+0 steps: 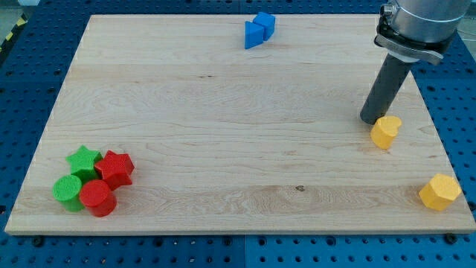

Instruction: Move the yellow heart above the yellow hexagon

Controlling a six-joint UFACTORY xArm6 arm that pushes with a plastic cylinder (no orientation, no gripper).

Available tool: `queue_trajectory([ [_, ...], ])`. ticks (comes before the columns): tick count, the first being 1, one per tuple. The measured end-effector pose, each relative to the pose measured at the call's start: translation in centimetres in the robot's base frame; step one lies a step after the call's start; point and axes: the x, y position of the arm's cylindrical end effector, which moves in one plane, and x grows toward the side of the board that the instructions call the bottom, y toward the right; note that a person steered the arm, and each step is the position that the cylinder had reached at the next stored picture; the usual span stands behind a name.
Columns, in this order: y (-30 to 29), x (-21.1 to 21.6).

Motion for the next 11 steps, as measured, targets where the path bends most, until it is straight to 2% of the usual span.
queue_trajectory([
  [1,-2.2,0.2],
  [2,-1.8,1.1],
  [4,2.9,2.0],
  [6,4.6,4.6],
  [7,5.1,4.8],
  [9,5.5,1.9],
  [10,8.5,2.0],
  [11,10.0,4.1],
])
